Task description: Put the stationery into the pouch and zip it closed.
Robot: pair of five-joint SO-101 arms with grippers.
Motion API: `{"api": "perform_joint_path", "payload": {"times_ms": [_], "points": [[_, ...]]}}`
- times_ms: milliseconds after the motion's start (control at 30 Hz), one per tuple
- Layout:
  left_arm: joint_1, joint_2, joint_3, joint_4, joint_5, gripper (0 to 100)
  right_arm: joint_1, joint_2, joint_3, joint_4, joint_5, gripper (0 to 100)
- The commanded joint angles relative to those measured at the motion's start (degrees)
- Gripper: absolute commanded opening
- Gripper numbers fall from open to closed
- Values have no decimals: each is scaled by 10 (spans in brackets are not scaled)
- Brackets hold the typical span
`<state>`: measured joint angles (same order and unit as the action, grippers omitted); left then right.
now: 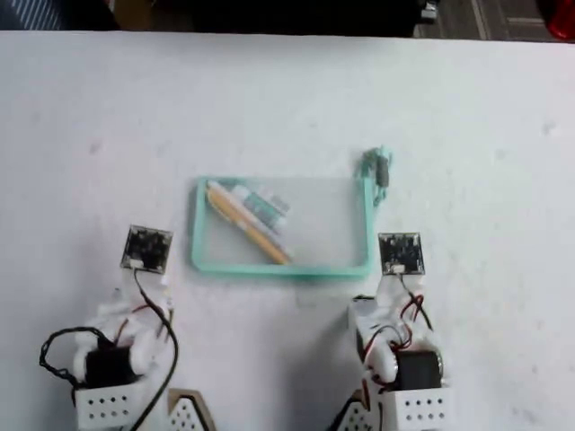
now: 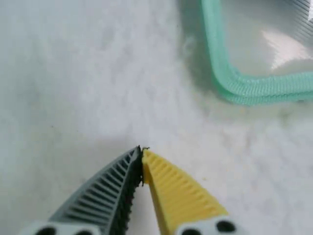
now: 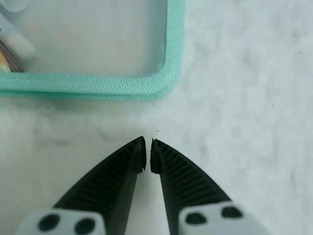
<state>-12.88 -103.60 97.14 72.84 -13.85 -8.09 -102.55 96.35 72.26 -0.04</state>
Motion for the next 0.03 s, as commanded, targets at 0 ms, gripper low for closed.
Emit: {"api": "perform_joint_path", "payload": {"times_ms": [0], "points": [[7,-9,-2,6,-4,23,-1,-5,5,3,7,18]]}}
